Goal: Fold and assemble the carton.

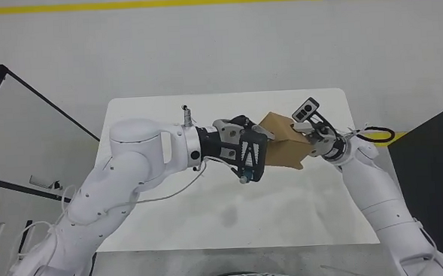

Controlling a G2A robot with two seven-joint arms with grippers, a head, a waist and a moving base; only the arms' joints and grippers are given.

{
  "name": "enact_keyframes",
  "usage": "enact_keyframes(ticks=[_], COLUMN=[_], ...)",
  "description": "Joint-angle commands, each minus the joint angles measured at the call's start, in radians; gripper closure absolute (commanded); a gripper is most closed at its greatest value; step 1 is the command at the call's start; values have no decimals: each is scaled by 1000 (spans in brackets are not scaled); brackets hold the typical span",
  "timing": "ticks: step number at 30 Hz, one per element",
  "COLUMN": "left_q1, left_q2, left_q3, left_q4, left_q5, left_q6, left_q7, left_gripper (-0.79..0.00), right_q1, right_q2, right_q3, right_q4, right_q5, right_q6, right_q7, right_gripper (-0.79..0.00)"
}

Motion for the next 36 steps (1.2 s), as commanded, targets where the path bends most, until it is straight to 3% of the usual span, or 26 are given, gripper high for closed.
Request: enact_keyframes(ticks=[1,36], left_q1=[1,30], left_q2=[0,6], left_q3=[-1,-22], left_q4=[1,-1], left_q5=[-5,23], left_q6=[1,20], left_q7=[2,60], left_gripper=[0,0], right_q1=[2,-10], right_q2=[-1,-14], right_q3=[-2,-21], right_q4=[0,-30], right_q5=[6,59], right_q6=[-3,-34], right_q7=[11,-43], right_gripper=[0,0])
